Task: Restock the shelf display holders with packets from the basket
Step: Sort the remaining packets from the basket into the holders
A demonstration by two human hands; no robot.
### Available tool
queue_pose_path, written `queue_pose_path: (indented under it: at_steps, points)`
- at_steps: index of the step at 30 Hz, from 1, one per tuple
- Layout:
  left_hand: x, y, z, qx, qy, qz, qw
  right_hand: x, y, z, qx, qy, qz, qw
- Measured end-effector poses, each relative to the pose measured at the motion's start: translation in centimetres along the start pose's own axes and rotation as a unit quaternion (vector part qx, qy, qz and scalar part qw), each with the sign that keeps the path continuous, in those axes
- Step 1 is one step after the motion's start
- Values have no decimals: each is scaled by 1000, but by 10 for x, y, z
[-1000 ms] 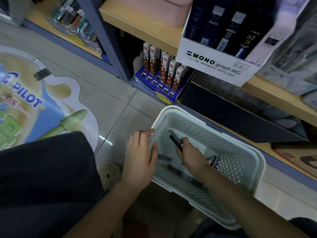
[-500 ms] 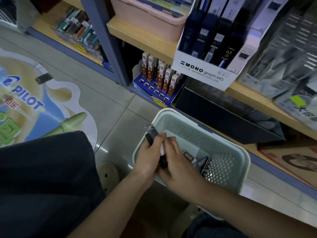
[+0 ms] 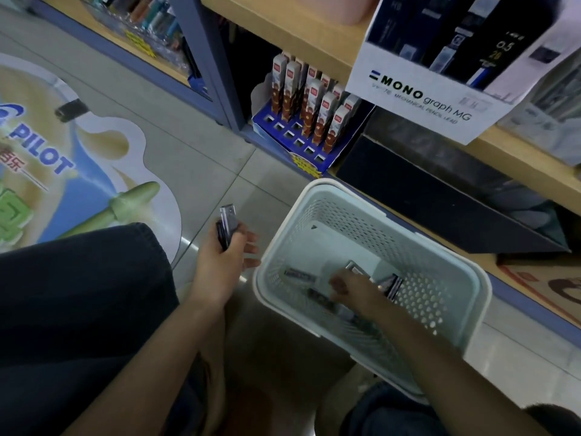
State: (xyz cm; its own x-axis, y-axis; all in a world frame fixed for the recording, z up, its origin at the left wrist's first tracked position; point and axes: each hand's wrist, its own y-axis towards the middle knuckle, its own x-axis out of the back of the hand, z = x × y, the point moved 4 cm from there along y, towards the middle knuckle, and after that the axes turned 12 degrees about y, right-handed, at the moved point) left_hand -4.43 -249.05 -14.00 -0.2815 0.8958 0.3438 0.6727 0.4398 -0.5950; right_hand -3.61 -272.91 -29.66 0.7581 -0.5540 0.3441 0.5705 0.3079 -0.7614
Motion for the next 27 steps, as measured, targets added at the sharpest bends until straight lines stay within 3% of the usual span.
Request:
queue_pose_path:
  at_steps: [3, 7, 13, 18, 27]
  points:
    - [-1, 4, 3, 6, 2, -3, 1000, -15, 3, -5, 4, -103, 24, 994]
    - [-7, 8, 0, -22, 41, 13, 999, -21, 2, 2, 25, -113, 79, 990]
    - [-9, 11, 4, -23, 54, 6, 998, -13, 11, 41, 154, -98, -43, 982]
    - [-8, 10, 3, -12, 53, 6, 999, -29, 29, 49, 92, -201, -18, 975]
    - [-7, 8, -1, -16, 65, 9, 998, -20, 30, 40, 59, -262, -41, 962]
